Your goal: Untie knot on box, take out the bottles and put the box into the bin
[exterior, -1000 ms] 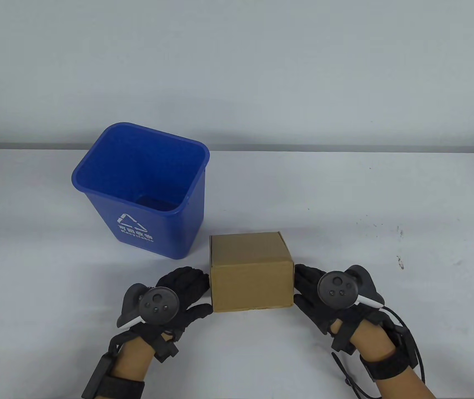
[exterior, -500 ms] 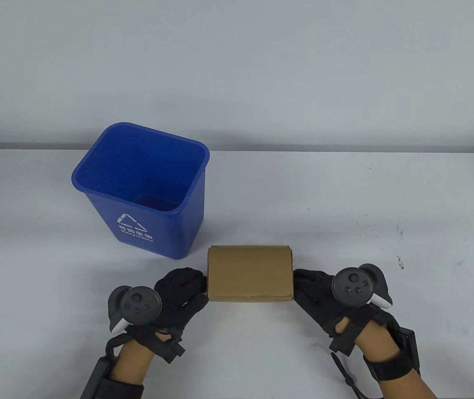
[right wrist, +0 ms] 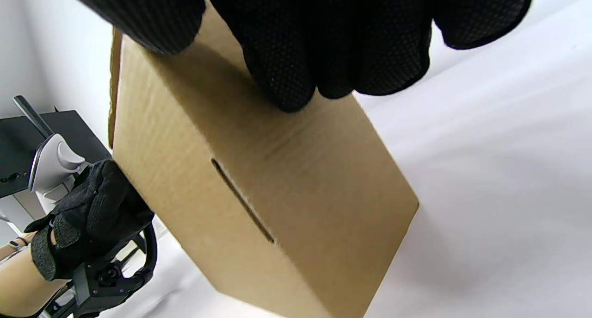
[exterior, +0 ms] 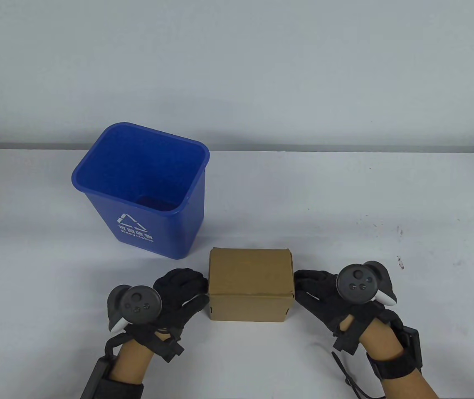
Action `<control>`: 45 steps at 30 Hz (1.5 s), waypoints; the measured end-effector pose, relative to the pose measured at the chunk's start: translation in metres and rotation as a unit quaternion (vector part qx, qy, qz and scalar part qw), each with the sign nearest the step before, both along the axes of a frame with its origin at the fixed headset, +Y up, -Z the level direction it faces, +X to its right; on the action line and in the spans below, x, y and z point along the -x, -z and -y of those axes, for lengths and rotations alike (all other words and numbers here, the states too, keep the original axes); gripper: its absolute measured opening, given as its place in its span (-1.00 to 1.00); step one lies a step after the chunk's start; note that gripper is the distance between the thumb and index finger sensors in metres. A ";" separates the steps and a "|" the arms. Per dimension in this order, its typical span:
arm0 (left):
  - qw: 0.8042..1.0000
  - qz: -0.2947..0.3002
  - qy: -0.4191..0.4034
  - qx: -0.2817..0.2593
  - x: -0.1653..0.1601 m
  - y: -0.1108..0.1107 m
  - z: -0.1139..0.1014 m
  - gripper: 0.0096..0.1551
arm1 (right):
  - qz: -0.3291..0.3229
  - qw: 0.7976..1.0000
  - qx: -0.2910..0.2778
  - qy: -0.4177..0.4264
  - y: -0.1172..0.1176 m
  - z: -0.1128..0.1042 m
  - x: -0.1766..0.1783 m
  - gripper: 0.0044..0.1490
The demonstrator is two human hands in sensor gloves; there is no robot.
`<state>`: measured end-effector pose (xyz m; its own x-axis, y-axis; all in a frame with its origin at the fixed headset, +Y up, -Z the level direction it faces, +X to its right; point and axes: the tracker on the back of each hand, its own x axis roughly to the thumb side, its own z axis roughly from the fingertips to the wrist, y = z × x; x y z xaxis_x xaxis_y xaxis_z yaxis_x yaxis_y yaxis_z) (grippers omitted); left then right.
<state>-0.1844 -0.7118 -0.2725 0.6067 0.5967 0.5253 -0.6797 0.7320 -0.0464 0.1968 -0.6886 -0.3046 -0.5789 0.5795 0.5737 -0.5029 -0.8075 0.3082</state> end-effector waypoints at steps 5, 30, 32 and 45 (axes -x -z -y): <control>0.997 -0.010 0.069 0.037 -0.001 0.006 0.009 0.14 | 0.002 0.999 0.008 0.041 0.002 -0.004 -0.008 -0.02; 0.979 0.002 0.196 0.055 -0.041 0.008 0.023 0.38 | -0.088 0.961 0.213 0.152 0.034 0.020 0.004 0.41; 0.977 -0.003 0.208 0.045 -0.044 0.006 0.022 0.38 | -0.082 0.965 0.203 0.141 0.034 0.017 0.004 0.40; 0.971 -0.024 0.239 0.014 -0.053 0.001 0.021 0.41 | -0.054 0.975 0.155 0.152 0.033 0.015 0.004 0.38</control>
